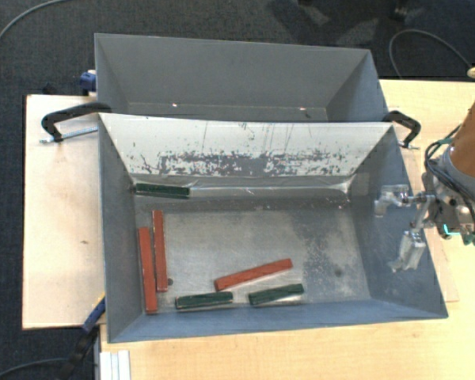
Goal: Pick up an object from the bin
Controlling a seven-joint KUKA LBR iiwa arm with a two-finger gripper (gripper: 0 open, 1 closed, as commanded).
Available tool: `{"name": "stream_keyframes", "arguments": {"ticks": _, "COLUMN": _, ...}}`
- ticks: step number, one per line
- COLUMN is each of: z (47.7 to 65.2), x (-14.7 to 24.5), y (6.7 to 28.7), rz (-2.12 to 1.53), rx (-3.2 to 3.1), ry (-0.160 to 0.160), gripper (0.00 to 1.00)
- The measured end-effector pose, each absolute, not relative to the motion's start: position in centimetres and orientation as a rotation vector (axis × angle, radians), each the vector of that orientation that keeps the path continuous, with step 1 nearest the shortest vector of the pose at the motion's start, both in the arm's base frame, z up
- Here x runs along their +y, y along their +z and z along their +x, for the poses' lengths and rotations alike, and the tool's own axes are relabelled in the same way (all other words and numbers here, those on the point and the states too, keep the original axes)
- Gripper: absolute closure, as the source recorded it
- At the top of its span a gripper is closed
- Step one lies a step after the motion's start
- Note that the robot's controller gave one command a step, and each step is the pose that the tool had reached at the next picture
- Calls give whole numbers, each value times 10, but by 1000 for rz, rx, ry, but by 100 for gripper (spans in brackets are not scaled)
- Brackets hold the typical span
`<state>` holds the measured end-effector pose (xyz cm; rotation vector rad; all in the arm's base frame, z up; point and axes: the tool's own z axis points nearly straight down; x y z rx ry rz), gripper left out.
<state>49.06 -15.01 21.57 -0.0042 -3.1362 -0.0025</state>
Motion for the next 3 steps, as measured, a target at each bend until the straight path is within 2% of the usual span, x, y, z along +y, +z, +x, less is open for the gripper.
{"name": "stream_keyframes", "arguments": {"ticks": 1, "z": 511, "x": -82, "y": 107, "rz": -12, "rx": -3136, "ry": -8, "gripper": 0}}
{"name": "stream_keyframes", "arguments": {"ticks": 2, "z": 509, "x": -9, "y": 69, "rz": 23, "rx": -3138, "ry": -8, "gripper": 0}}
{"name": "stream_keyframes", "arguments": {"ticks": 3, "z": 510, "x": -14, "y": 71, "rz": 12, "rx": -3142, "ry": -1, "gripper": 100}}
